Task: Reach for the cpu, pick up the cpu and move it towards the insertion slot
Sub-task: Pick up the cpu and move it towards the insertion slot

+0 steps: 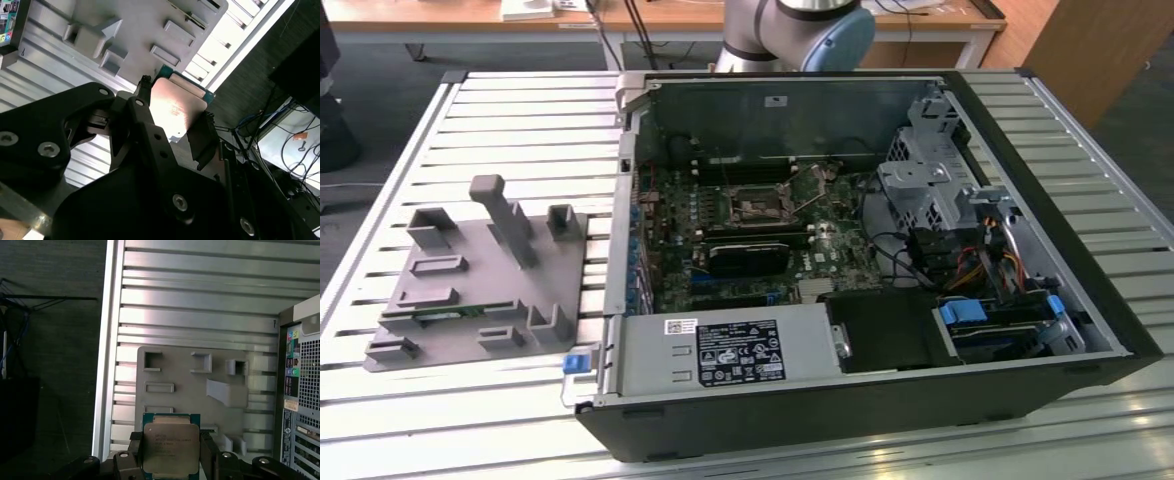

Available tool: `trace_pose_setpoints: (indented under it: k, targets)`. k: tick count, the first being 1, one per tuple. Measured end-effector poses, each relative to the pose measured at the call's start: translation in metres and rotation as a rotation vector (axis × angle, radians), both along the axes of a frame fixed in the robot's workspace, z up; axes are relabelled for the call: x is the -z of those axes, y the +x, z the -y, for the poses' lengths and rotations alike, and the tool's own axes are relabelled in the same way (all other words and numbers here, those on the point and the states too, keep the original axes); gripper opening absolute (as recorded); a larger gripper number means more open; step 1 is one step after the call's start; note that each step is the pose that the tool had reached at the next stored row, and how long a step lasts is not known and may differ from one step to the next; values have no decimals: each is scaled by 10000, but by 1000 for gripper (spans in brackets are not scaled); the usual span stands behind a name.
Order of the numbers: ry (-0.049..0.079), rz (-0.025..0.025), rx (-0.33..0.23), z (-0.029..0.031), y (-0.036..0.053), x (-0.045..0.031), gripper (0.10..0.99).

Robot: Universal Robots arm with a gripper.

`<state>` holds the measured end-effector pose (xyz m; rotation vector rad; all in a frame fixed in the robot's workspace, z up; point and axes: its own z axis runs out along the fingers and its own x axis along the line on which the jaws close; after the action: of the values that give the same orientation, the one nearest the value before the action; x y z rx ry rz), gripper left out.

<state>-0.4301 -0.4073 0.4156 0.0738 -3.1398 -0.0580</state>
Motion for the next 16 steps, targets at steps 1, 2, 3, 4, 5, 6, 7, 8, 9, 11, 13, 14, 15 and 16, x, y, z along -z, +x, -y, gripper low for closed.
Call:
trace_pose_setpoints:
  k: [1, 2, 3, 4, 5, 6, 7, 8, 9, 11, 13, 14, 15, 16]
  targets:
    - [1, 1, 0, 0, 20, 1, 541]
    - [0, 0, -1, 0, 37, 0, 541]
    - [0, 0, 0, 0, 56, 0, 541]
    - [0, 0, -1, 0, 74, 0, 541]
    - [0, 0, 0, 0, 94, 0, 541]
    - [1, 0, 0, 0, 113, 0, 541]
    - [0, 0, 0, 0, 132, 0, 541]
    - [0, 0, 1, 0, 152, 0, 541]
    - [0, 0, 0, 0, 173, 0, 541]
    - [0, -1, 0, 0, 215, 0, 541]
    - [1, 0, 1, 0, 260, 0, 541]
    - [0, 0, 1, 0, 283, 0, 541]
    - [0, 0, 0, 0, 302, 0, 541]
    - [0, 0, 0, 0, 322, 0, 541]
